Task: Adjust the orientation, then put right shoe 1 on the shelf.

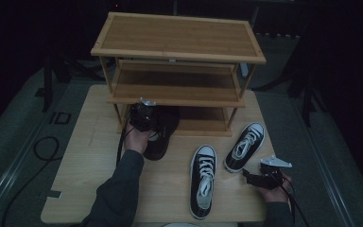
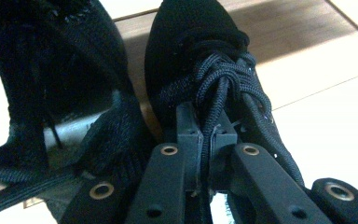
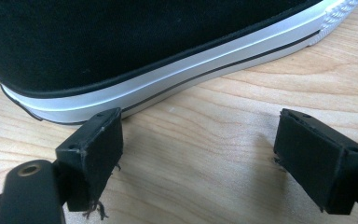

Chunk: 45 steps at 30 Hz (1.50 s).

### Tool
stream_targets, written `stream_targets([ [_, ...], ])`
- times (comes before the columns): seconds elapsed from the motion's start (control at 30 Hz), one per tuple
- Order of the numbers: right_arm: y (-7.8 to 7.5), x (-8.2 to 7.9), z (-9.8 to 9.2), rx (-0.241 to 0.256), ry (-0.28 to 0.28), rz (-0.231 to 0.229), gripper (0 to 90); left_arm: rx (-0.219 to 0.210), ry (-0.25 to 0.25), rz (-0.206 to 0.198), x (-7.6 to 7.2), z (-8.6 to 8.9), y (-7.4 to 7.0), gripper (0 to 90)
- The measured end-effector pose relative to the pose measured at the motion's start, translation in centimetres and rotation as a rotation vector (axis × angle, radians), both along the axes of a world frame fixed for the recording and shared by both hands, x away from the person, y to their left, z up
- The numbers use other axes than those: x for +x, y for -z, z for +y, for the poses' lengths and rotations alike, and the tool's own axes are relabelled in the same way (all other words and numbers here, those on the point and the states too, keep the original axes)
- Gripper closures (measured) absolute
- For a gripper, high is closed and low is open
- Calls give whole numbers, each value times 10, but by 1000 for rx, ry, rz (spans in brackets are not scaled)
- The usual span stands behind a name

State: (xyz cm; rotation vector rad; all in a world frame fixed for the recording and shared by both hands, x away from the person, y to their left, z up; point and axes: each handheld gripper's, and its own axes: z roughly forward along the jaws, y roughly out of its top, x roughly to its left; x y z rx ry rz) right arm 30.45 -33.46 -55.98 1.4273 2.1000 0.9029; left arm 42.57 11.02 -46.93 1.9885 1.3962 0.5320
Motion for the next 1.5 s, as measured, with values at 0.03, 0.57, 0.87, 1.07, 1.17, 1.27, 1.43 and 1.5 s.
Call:
stream_targets([
  [0.03, 0, 0, 0, 0, 0, 0, 155, 5, -2, 0, 0, 1, 1, 868],
  [0.57, 0, 0, 0, 0, 0, 0, 155, -49, 18, -36, -18, 12, -8, 585],
  [0.87, 0, 0, 0, 0, 0, 0, 155, -78, 37, -69, -37, 22, -20, 561],
  [1.07, 0, 0, 0, 0, 0, 0, 155, -61, 52, -92, -54, 25, -33, 548],
  [1.17, 0, 0, 0, 0, 0, 0, 155, -61, 63, -91, -60, 27, -37, 543],
  [1.27, 0, 0, 0, 0, 0, 0, 155, -63, 74, -90, -66, 29, -39, 543],
  [1.43, 0, 0, 0, 0, 0, 0, 155, -63, 77, -96, -77, 36, -39, 550],
  [1.5, 0, 0, 0, 0, 0, 0, 155, -64, 68, -96, -81, 40, -38, 560],
])
